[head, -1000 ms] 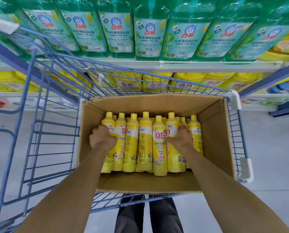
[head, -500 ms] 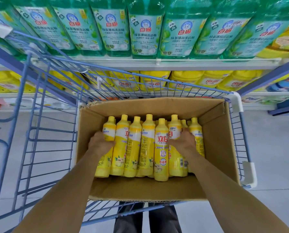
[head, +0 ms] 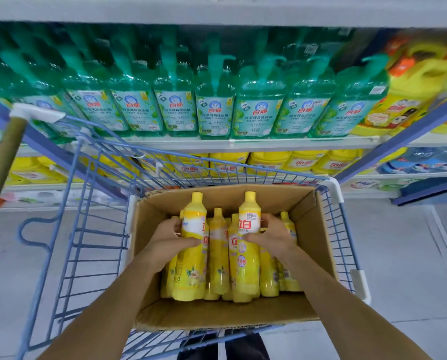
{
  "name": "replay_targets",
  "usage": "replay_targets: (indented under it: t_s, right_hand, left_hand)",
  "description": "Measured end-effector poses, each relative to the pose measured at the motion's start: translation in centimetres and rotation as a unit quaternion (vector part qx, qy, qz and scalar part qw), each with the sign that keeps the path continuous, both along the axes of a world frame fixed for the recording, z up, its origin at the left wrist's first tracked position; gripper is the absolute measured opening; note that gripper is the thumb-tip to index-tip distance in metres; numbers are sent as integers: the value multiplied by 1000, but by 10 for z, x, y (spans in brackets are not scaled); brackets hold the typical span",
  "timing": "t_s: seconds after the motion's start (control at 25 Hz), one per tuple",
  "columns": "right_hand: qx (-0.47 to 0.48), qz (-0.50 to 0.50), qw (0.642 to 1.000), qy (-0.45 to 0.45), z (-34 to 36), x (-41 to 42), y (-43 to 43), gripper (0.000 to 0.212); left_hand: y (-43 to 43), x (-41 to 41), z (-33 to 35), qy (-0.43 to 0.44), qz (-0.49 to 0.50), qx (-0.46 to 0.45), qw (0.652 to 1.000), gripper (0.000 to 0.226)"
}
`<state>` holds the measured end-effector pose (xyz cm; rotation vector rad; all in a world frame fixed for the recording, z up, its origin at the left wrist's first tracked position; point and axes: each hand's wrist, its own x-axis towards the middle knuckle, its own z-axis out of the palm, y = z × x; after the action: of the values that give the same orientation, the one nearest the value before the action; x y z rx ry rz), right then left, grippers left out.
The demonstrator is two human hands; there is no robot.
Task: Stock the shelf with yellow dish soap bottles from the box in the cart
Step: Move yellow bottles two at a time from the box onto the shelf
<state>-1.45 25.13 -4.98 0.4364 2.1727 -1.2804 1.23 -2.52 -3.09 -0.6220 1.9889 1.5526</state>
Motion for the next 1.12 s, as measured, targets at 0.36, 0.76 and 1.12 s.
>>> replay_targets:
  t_s: [0.36,0.76,1.12]
  right_hand:
    - [-121,2,970,213,205,-68,-33,64]
    - [-189,21,893,407,405,-210,-25,59]
    - [-238,38,871,428,433,-299,-42,63]
  left_hand:
    - [23,-85,196,215,-32,81,973,53]
    - [42,-223,391,434,1,93,896,52]
    - [42,-298,424,460,61,123,877,52]
